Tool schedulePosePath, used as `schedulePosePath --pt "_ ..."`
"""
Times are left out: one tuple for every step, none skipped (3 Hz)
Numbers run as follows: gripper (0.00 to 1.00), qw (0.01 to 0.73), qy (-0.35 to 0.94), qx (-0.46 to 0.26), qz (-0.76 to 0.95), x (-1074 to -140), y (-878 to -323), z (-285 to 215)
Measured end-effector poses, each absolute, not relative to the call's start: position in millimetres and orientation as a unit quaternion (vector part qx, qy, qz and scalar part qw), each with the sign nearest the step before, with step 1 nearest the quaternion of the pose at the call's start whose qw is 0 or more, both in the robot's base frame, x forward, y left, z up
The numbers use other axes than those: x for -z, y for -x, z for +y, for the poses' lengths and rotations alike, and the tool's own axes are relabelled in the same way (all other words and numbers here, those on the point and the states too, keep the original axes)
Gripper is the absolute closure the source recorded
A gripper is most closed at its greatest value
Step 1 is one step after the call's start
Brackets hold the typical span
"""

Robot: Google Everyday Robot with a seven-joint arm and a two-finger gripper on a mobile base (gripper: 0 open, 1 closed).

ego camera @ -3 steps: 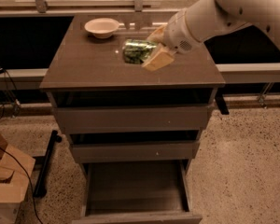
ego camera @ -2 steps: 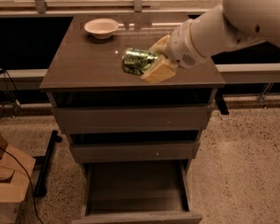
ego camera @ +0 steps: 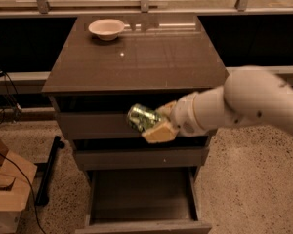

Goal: Place green can into bottom drawer

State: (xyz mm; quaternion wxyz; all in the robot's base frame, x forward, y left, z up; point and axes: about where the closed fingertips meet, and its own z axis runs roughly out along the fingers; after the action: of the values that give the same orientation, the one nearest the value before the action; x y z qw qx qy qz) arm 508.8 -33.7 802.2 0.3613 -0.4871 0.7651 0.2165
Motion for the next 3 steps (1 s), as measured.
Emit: schedulePosePath --pt "1.0 0.326 0.487 -0.234 0.776 -757 -488 -32" --pt "1.0 0.316 0.496 -0.224 0.777 -759 -495 -29" --pt "1.0 0.299 0.493 -0.246 0.779 -721 -493 -33"
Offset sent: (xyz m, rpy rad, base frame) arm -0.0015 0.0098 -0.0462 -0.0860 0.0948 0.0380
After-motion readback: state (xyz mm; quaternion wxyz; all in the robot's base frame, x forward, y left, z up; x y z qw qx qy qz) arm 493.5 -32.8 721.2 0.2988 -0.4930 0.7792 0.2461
